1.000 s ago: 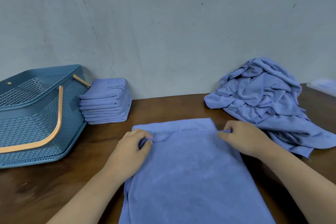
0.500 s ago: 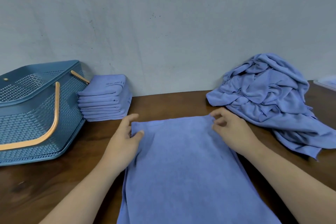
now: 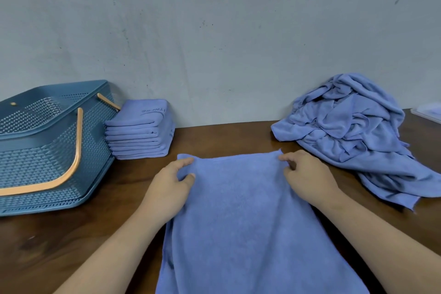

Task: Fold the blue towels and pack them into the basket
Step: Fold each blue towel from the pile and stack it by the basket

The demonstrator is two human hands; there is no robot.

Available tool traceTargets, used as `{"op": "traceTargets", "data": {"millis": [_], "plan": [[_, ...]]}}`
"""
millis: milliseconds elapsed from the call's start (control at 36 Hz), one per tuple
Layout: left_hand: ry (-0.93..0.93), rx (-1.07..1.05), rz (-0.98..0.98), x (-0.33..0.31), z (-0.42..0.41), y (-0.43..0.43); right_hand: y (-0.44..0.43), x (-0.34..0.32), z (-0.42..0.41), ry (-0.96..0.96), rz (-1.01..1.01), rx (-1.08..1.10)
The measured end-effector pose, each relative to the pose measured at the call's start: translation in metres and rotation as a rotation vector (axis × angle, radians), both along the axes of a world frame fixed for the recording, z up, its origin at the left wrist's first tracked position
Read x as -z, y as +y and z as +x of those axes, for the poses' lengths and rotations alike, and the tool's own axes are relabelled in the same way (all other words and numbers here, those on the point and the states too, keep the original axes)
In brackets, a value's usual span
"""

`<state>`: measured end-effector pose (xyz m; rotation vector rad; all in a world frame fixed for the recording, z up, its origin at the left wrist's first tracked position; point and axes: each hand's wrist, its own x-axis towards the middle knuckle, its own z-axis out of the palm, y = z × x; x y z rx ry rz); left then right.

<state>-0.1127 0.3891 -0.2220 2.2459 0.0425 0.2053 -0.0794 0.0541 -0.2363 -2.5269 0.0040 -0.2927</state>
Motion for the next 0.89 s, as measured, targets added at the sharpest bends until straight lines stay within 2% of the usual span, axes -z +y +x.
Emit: {"op": "traceTargets", "data": {"millis": [83, 222, 278, 472, 583, 667, 722, 806, 889], "plan": [[-0.032, 0.002, 0.06, -0.003, 0.004, -0.001, 0.001, 0.003, 0.0, -0.008, -0.056, 0.0], [-0.038, 0.018, 0.459, 0.008, 0.005, -0.007, 0.004, 0.005, -0.002, -0.006, -0.104, 0.009], [-0.028, 0.008, 0.516, 0.012, 0.003, -0.01, 0.004, 0.006, 0.0, 0.01, -0.123, 0.009], [-0.059, 0.038, 0.472, 0.016, 0.006, -0.006, 0.009, -0.02, 0.021, 0.025, -0.072, -0.041], [-0.046, 0.05, 0.439, 0.016, 0.004, -0.004, 0.016, -0.005, 0.024, -0.011, -0.063, 0.011], [-0.073, 0.049, 0.237, 0.006, 0.004, -0.001, 0.018, 0.006, 0.022, -0.056, -0.148, 0.037], [-0.101, -0.022, 0.088, -0.006, 0.01, 0.004, 0.019, 0.007, 0.023, -0.069, -0.169, 0.03], [-0.172, -0.113, 0.143, -0.015, 0.025, 0.012, 0.02, 0.008, 0.024, -0.079, -0.166, 0.038], [-0.156, -0.08, 0.258, -0.001, 0.033, 0.016, 0.019, 0.009, 0.025, -0.079, -0.178, 0.047]]}}
